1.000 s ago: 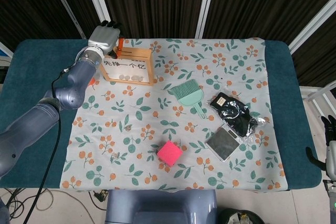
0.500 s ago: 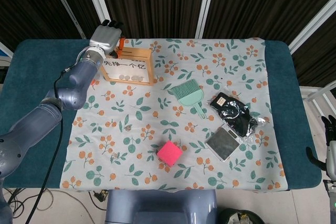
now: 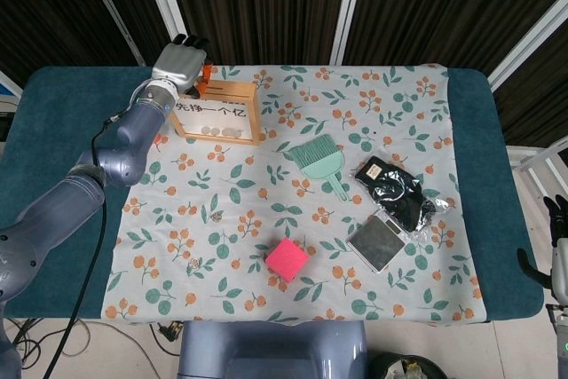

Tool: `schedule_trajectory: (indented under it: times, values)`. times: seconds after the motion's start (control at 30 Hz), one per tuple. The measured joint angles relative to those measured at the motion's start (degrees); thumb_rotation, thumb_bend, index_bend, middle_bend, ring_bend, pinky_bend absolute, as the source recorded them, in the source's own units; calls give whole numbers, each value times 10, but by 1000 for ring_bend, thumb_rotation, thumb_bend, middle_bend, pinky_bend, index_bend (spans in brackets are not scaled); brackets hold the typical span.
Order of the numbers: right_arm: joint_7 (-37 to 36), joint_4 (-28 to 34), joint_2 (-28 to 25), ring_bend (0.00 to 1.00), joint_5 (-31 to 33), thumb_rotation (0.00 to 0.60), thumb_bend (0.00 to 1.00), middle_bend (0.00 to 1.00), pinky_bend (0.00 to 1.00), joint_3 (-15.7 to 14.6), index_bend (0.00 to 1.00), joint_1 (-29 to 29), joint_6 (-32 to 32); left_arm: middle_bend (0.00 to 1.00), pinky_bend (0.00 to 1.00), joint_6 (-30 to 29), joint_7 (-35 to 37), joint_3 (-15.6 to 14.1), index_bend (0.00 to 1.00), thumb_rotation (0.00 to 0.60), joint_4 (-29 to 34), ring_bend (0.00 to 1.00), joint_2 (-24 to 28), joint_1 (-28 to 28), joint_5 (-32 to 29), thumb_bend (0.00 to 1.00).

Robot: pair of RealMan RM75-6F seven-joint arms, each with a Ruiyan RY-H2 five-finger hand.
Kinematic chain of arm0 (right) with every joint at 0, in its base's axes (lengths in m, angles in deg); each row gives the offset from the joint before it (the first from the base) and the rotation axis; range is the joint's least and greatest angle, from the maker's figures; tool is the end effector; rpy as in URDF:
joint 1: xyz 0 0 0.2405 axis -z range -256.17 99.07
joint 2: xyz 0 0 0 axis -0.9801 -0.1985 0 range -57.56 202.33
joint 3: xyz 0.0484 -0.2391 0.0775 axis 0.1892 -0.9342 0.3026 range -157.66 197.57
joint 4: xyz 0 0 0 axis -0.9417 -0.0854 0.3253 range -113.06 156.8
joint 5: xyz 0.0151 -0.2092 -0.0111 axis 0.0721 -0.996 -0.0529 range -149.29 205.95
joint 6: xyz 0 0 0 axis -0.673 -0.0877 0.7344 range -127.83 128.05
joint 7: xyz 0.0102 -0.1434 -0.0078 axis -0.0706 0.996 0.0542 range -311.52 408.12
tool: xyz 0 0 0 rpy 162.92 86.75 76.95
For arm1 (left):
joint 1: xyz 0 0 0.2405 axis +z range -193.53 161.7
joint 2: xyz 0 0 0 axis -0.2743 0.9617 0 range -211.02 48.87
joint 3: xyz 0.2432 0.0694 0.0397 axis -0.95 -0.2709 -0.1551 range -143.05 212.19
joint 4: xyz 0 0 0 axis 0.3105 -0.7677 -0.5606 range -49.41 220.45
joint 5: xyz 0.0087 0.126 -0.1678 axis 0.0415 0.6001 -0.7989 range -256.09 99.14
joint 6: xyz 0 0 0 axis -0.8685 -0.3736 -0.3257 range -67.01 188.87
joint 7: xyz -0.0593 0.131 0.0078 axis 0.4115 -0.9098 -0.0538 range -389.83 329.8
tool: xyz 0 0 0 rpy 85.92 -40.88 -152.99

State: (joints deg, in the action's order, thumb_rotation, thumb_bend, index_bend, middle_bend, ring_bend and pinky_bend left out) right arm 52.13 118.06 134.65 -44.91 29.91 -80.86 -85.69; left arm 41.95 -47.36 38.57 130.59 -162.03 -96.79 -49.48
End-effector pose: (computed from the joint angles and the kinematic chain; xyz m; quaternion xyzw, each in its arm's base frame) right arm -0.3262 -0.1875 0.1936 0.4951 -0.4030 0.3698 0.6751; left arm -0.0511 0.5556 0.1125 -0.7351 -0.3415 -0.2688 0.5203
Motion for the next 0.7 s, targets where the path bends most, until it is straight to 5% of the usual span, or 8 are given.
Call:
schedule_trajectory:
  times: [0.7]
  values:
    - [4,1,1,0,7,600,394,54,0,3,81,1,-1,57,0,-21,1,-13,507,600,29,0,7,-5,9,439]
